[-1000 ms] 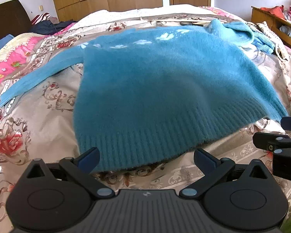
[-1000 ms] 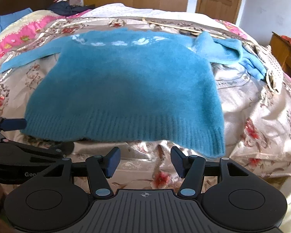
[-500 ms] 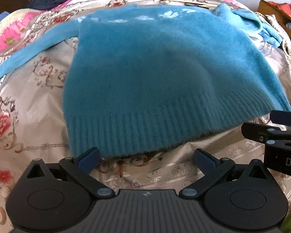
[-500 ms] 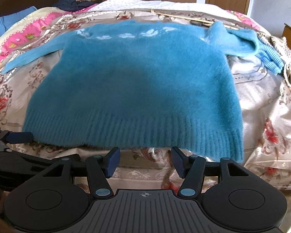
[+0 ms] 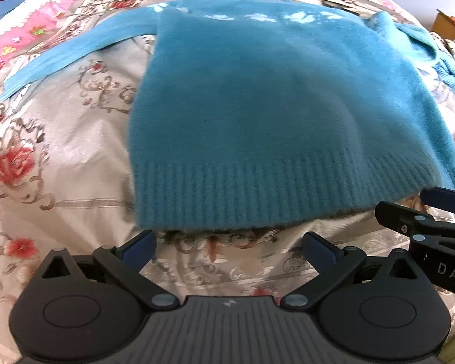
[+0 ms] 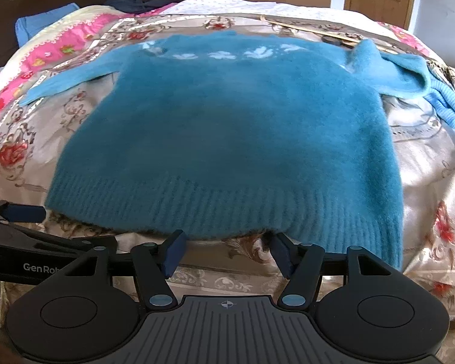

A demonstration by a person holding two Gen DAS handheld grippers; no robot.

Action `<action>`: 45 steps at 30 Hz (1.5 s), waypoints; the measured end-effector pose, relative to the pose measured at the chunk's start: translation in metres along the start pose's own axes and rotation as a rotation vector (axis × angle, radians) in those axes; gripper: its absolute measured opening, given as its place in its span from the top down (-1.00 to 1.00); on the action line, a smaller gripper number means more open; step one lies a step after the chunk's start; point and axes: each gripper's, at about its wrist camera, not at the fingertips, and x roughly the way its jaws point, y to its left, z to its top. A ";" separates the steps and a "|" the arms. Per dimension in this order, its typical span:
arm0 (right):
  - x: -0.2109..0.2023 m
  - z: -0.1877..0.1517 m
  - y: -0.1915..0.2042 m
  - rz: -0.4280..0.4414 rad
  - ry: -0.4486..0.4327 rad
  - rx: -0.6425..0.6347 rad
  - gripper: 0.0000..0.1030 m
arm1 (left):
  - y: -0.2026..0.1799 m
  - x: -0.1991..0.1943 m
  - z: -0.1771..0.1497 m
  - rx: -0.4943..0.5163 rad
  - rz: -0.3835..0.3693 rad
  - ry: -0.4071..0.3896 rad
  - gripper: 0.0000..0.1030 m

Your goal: Fold small clothes

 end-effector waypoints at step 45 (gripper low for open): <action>0.061 0.118 -0.185 -0.133 -0.200 0.457 -0.28 | -0.094 0.050 0.146 0.278 -0.021 -0.182 -1.00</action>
